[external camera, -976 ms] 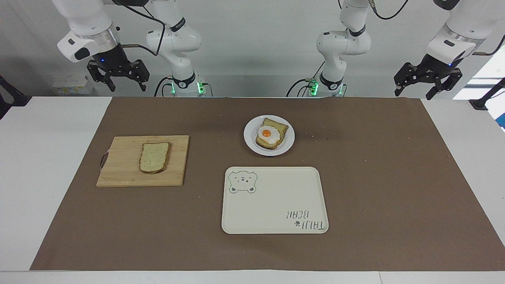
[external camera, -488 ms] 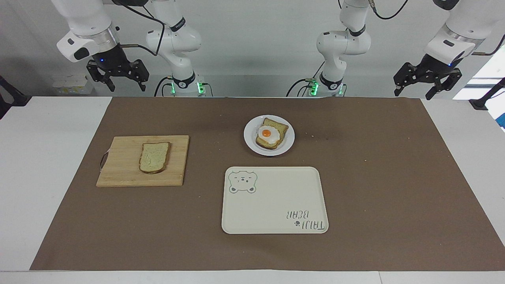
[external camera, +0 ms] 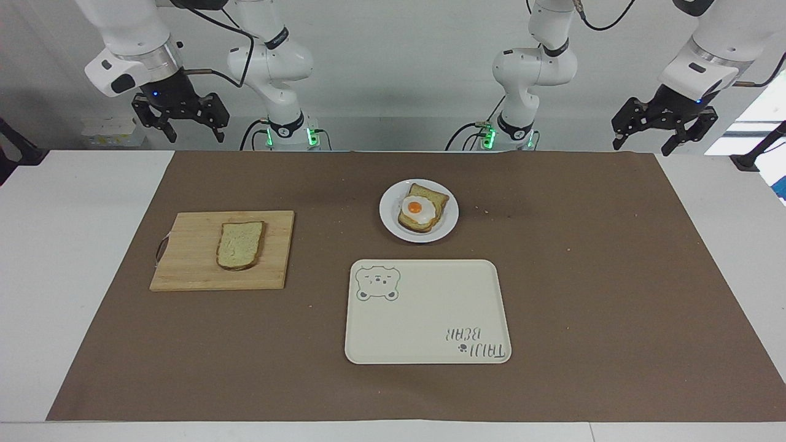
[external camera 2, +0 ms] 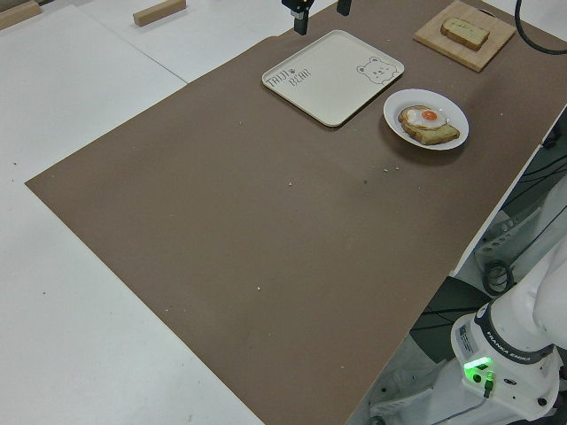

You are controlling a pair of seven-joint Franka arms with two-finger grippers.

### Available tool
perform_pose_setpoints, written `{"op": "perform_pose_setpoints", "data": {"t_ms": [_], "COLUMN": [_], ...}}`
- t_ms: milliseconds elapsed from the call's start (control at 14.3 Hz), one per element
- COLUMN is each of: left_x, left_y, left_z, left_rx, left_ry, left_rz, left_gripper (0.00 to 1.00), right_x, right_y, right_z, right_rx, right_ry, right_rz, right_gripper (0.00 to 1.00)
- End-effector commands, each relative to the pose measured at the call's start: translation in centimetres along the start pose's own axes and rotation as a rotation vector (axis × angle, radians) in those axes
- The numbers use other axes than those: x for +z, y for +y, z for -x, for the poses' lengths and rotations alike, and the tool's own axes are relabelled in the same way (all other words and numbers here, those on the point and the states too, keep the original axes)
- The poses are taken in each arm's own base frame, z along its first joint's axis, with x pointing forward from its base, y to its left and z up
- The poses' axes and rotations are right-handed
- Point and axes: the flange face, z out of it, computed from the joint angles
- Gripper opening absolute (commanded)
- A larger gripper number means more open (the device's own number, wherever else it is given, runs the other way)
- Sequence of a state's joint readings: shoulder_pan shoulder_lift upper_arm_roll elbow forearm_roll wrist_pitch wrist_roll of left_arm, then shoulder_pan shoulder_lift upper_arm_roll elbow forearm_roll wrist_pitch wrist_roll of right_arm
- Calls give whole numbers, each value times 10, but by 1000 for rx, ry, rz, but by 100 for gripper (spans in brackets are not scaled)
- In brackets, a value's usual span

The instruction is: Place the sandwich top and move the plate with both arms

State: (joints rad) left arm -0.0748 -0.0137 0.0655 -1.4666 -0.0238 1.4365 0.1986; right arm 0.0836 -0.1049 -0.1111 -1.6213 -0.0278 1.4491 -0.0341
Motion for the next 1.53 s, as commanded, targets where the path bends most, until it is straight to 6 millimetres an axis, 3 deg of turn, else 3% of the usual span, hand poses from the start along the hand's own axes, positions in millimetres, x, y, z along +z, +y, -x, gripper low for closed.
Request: {"op": "perform_pose_setpoints", "data": {"t_ms": [0,209,906,1464], "left_x": [0,0,0,0], "left_y": [5,5,5,5], "left_z": [7,7,6,6], "left_rx": [-6,-6,-8,-8], "left_ry": [-4,-2,-1,-1], "left_rz": [8,8,9,9], "left_gripper": [100,100,100,100], "right_x": [2,26,32,76], "right_y": [-3,1,2,-8], "right_z": [5,-1,-3,-21], "right_rx": [-33,-28,-26,-27], "right_ry": [1,40,38,63], "right_rz": [3,2,2,-47], "right_gripper": [100,100,100,100]}}
